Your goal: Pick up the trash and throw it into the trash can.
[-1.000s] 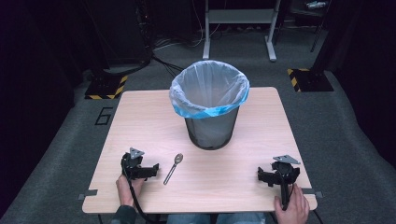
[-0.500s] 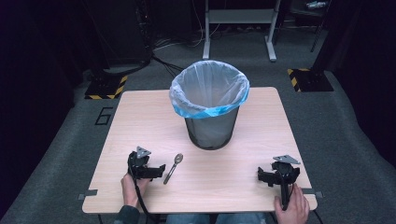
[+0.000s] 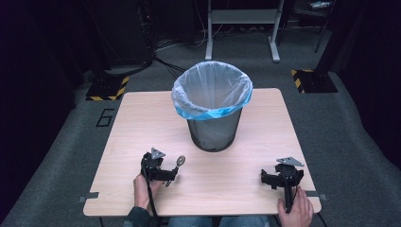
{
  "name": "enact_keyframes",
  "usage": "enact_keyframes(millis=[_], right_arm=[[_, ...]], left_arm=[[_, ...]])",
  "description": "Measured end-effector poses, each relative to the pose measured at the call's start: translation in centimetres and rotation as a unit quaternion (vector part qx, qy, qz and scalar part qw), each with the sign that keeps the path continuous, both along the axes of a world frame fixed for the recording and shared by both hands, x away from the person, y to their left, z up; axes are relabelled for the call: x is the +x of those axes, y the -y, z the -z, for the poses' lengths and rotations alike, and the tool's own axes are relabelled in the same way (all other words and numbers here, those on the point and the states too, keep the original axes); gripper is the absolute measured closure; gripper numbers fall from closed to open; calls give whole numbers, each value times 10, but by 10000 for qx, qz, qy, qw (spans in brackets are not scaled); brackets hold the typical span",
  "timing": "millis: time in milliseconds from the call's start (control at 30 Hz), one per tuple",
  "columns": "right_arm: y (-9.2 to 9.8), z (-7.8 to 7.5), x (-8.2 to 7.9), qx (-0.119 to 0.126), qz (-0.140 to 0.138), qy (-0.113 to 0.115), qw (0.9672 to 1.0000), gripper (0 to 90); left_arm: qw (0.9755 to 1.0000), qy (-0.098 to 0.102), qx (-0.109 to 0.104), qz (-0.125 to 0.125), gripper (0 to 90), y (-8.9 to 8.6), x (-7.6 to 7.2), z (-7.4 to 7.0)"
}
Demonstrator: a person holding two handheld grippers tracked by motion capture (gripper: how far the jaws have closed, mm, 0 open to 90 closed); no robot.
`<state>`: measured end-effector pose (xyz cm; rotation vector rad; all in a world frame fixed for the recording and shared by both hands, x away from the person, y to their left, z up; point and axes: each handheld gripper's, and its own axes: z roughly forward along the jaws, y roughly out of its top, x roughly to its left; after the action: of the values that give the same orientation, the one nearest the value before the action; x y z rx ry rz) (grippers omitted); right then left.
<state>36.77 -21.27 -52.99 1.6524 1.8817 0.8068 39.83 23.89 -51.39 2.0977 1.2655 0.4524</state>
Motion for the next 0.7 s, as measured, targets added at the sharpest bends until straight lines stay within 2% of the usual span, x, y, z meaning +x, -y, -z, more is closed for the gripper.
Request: enact_keyframes(millis=[200, 233, 300, 400, 467, 700], right_arm=[[0, 0, 0, 1, 0, 1, 10000, 0], [0, 0, 0, -3, -9, 9, 10000, 0], [0, 0, 0, 0, 1, 1, 10000, 0], [0, 0, 0, 2, 0, 1, 10000, 0], [0, 0, 0, 2, 1, 0, 10000, 0], [0, 0, 0, 1, 0, 1, 10000, 0]], left_arm=[[9998, -78, 109, 129, 60, 11, 4, 2], [9999, -86, 77, 105, 68, 13, 3, 2], [9998, -71, 119, 115, 136, 14, 3, 2], [9998, -109, 145, 103, 177, 19, 3, 4], [9998, -53, 142, 109, 211, 20, 2, 3], [9998, -20, 94, 173, 480, 23, -2, 0]])
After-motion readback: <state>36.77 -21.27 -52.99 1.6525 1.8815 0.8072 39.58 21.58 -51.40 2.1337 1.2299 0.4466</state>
